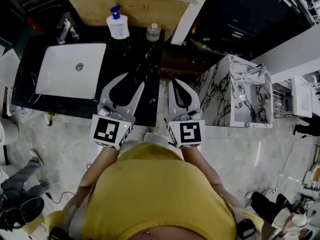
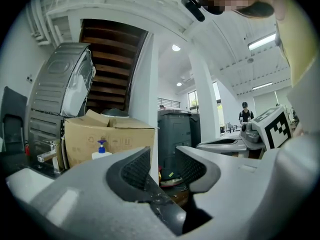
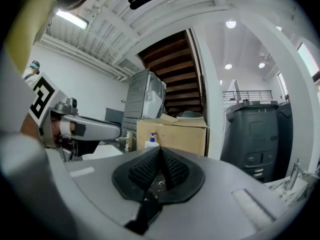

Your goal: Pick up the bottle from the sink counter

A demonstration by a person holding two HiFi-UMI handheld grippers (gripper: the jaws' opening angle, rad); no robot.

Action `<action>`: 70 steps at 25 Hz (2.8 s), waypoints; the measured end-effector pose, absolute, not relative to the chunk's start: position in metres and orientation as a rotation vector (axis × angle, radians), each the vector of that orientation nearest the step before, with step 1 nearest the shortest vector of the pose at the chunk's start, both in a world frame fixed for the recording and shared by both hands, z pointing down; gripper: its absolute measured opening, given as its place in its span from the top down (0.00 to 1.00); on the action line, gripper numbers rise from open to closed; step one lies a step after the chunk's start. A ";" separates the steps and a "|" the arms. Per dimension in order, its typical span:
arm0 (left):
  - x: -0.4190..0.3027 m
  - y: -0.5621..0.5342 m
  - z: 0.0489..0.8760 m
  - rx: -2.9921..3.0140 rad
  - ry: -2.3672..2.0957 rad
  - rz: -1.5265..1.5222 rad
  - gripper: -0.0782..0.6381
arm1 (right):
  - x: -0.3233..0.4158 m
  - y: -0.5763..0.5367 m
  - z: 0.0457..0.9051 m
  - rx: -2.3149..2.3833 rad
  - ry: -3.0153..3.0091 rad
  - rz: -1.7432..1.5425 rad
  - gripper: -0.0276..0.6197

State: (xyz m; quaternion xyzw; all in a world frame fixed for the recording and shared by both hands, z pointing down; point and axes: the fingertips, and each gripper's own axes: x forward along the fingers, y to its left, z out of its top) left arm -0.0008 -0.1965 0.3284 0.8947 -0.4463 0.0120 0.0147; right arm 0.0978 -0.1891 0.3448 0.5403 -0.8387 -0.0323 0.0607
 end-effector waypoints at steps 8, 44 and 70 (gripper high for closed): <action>0.008 -0.237 0.332 2.781 -1.449 0.052 0.63 | 0.104 -0.220 0.354 1.572 -2.565 -0.092 0.96; 0.039 -0.426 0.478 2.738 -1.266 0.225 0.51 | 0.112 -0.351 0.443 1.671 -2.444 0.086 0.96; 0.066 -0.497 0.510 2.743 -1.251 0.437 0.39 | 0.122 -0.378 0.473 1.647 -2.451 0.207 0.96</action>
